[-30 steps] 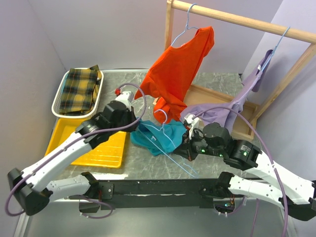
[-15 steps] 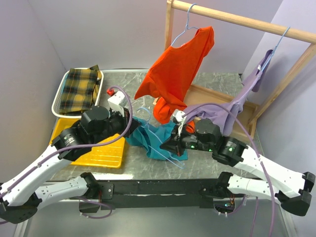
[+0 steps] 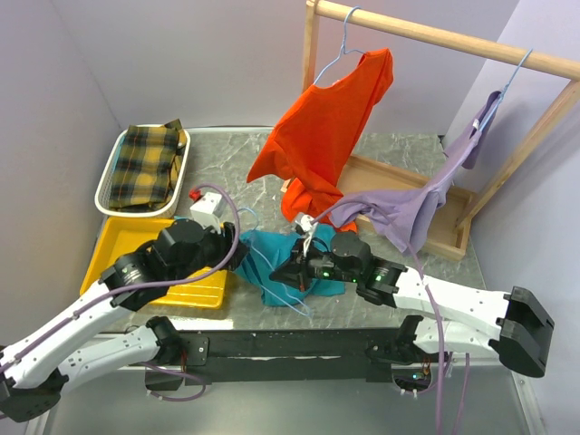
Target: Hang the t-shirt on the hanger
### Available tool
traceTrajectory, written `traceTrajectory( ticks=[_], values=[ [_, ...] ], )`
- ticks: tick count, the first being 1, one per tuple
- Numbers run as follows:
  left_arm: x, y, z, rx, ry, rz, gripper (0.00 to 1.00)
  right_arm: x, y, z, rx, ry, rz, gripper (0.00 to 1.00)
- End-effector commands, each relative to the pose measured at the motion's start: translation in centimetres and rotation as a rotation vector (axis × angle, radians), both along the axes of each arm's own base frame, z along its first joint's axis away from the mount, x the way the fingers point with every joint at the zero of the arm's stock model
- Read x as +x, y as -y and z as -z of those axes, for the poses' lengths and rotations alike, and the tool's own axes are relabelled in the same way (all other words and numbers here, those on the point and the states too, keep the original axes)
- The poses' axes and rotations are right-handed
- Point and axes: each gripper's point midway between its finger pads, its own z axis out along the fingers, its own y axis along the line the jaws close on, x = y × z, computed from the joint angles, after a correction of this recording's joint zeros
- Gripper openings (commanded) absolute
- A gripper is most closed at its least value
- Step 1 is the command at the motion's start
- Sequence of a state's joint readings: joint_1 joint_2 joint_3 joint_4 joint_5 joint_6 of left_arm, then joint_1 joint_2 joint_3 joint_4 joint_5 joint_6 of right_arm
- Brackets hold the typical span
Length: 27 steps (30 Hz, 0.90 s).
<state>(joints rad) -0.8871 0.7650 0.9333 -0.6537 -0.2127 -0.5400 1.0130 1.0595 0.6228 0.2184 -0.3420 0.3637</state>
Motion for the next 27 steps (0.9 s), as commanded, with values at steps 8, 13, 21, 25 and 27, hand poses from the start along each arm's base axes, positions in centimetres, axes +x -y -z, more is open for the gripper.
traceTrajectory(
  ticks=[8,13,21,25,27],
  values=[
    [-1.9,-0.6,-5.6,-0.175,0.175,0.082,0.51,0.5,-2.5,-3.1,0.124,0.059,-0.014,0.0],
    [-0.6,-0.3,-5.2,-0.13,0.179,0.051,0.58,0.5,-2.8,-2.7,0.109,0.052,-0.014,0.0],
    [2.2,1.1,-4.5,-0.059,0.196,0.007,0.7,0.3,-3.2,-2.3,0.092,0.052,-0.022,0.0],
    [3.2,1.6,-3.4,-0.012,0.191,-0.011,0.69,0.6,-3.3,-2.1,0.077,0.051,-0.014,0.0],
    [3.5,1.7,-2.6,0.017,0.182,-0.015,0.66,0.7,-3.4,-2.0,0.072,0.049,-0.011,0.0]
  ],
)
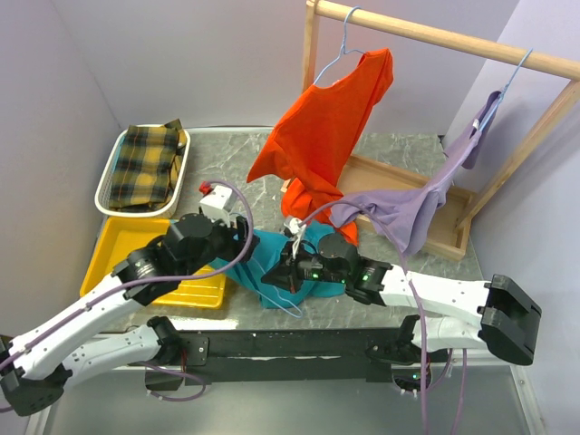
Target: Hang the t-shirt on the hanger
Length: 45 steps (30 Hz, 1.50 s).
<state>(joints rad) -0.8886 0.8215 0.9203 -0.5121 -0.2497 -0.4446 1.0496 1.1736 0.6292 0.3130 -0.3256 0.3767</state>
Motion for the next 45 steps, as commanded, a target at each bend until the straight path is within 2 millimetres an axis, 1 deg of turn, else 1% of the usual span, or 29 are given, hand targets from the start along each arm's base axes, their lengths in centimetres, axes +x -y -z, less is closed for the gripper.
traceTrajectory(
  ticks=[1,5,6,8,9,12,13,15,16,18,19,20,23,24,25,26,27,29,30,31,32,33,36,37,39,41,42,43,45],
  values=[
    [1.2,0.5,-1.3,0.009,0.066,-0.022,0.65,0.8,-1.4,-3.6,0.082,0.064,0.007,0.0],
    [1.6,0.4,0.1,0.072,0.058,-0.05,0.45,1.2,-1.5,-3.3,0.064,0.059,0.022,0.0],
    [1.5,0.4,0.4,0.086,0.055,-0.054,0.3,1.1,-1.5,-3.2,0.062,0.055,0.021,0.0],
    [1.7,0.1,0.5,0.113,0.061,-0.075,0.14,1.2,-1.5,-2.9,0.053,0.047,0.031,0.0],
    [1.7,0.0,0.7,0.126,0.062,-0.08,0.01,1.3,-1.5,-2.8,0.047,0.043,0.034,0.0],
    [1.8,-0.5,0.8,0.161,0.075,-0.097,0.01,1.7,-1.3,-2.7,0.023,0.027,0.066,0.0],
    [1.8,-0.6,0.9,0.167,0.078,-0.096,0.01,2.0,-1.0,-2.3,-0.002,0.018,0.092,0.05],
    [1.6,-0.8,0.6,0.164,0.097,-0.094,0.01,2.5,-0.6,-2.4,-0.017,0.017,0.128,0.19],
    [1.6,-0.9,0.8,0.168,0.098,-0.094,0.01,2.6,0.0,-2.7,-0.021,0.013,0.149,0.36],
    [1.5,-1.2,0.7,0.164,0.107,-0.096,0.01,3.2,1.0,-3.0,-0.023,0.02,0.215,0.49],
    [1.5,-1.3,0.8,0.168,0.109,-0.101,0.01,3.2,1.8,-4.0,-0.004,0.021,0.244,0.58],
    [1.6,-1.5,0.7,0.168,0.11,-0.111,0.01,4.1,2.8,-4.3,-0.002,0.026,0.315,0.62],
    [1.9,-2.2,0.6,0.177,0.111,-0.16,0.01,4.6,5.9,-5.5,0.035,0.03,0.444,0.64],
    [2.0,-2.3,0.6,0.177,0.108,-0.167,0.01,5.3,7.2,-4.7,0.025,0.025,0.516,0.65],
    [2.2,-2.5,0.3,0.178,0.113,-0.187,0.01,5.1,8.1,-5.5,0.065,0.019,0.546,0.66],
    [2.3,-2.6,0.1,0.169,0.113,-0.207,0.01,5.2,8.9,-5.3,0.071,0.01,0.573,0.66],
    [2.5,-2.6,0.3,0.176,0.109,-0.217,0.01,5.0,9.5,-4.0,0.064,-0.005,0.588,0.66],
    [2.9,-3.2,-0.2,0.168,0.115,-0.271,0.01,4.4,10.3,-4.8,0.157,-0.031,0.602,0.65],
    [3.1,-3.3,0.0,0.177,0.111,-0.29,0.01,4.1,10.6,-3.2,0.154,-0.051,0.6,0.64],
    [3.2,-3.4,-0.4,0.173,0.113,-0.304,0.01,3.6,10.7,-4.0,0.219,-0.071,0.585,0.63],
    [3.4,-3.8,-0.4,0.18,0.112,-0.333,0.01,3.3,10.7,-3.7,0.231,-0.082,0.577,0.62],
    [3.6,-3.9,-0.1,0.195,0.106,-0.35,0.01,3.1,10.8,-2.4,0.22,-0.097,0.572,0.62],
    [4.3,-4.3,0.4,0.227,0.086,-0.397,0.01,2.3,9.9,-1.8,0.212,-0.117,0.52,0.58],
    [4.5,-4.2,0.2,0.222,0.079,-0.402,0.01,2.1,9.3,-0.9,0.174,-0.119,0.512,0.57],
    [4.9,-4.1,0.6,0.226,0.052,-0.399,0.01,1.1,8.1,-1.4,0.154,-0.098,0.488,0.57],
    [5.5,-4.3,0.3,0.216,0.044,-0.41,0.01,1.1,7.2,-0.4,0.085,-0.068,0.511,0.57],
    [5.6,-4.2,0.3,0.215,0.04,-0.408,0.01,-0.2,6.0,-1.1,0.081,-0.057,0.48,0.57],
    [5.7,-4.3,0.2,0.214,0.041,-0.408,0.01,-0.4,5.5,0.1,0.025,-0.047,0.486,0.57],
    [5.9,-4.4,0.1,0.21,0.04,-0.409,0.01,-0.8,4.5,-0.2,0.006,-0.037,0.502,0.57]
  ],
)
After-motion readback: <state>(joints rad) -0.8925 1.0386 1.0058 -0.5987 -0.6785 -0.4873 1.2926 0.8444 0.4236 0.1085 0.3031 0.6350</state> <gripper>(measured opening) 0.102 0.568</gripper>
